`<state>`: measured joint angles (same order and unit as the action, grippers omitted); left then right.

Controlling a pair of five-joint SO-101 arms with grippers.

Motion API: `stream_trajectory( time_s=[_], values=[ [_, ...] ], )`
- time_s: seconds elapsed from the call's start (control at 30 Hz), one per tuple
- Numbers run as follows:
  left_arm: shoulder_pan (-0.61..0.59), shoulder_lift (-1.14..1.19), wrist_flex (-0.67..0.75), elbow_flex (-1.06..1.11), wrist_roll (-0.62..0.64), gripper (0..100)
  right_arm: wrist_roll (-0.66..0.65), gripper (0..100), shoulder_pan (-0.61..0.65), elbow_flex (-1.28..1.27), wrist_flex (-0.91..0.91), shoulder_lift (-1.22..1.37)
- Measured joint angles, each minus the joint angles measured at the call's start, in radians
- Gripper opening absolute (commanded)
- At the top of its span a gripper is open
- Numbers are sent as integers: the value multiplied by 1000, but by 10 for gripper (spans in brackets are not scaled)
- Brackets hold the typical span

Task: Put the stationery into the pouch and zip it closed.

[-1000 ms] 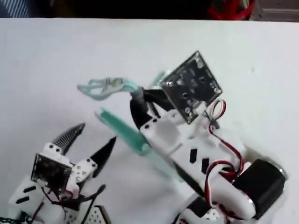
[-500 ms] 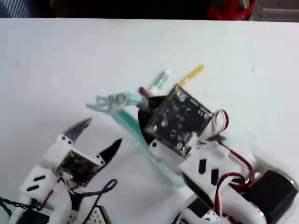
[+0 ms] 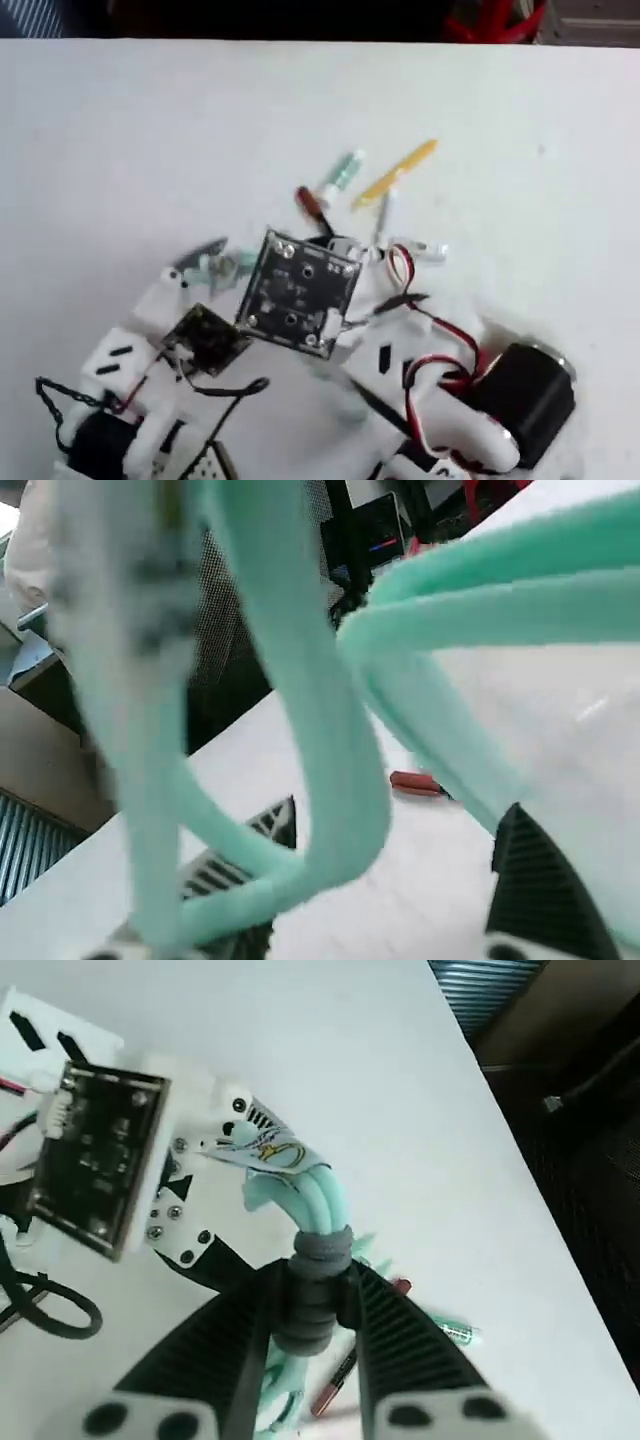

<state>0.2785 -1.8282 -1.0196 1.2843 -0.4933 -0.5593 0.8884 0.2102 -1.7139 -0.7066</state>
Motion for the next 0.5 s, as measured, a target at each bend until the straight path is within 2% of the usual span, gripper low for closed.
stream_trajectory(
  time_s=[0.17, 0.3, 0.4, 0.5],
  values=[
    [74, 0, 54, 2, 0, 308, -26, 19, 0, -100, 2, -12],
    [103, 2, 41, 9, 12, 308, -35, 19, -109, -107, 32, -17],
    [84, 5, 37, 17, 44, 308, 28, 19, -209, -123, 98, 0],
    [32, 0, 26, 15, 118, 309, 114, 19, -244, -161, 178, 17]
  ],
)
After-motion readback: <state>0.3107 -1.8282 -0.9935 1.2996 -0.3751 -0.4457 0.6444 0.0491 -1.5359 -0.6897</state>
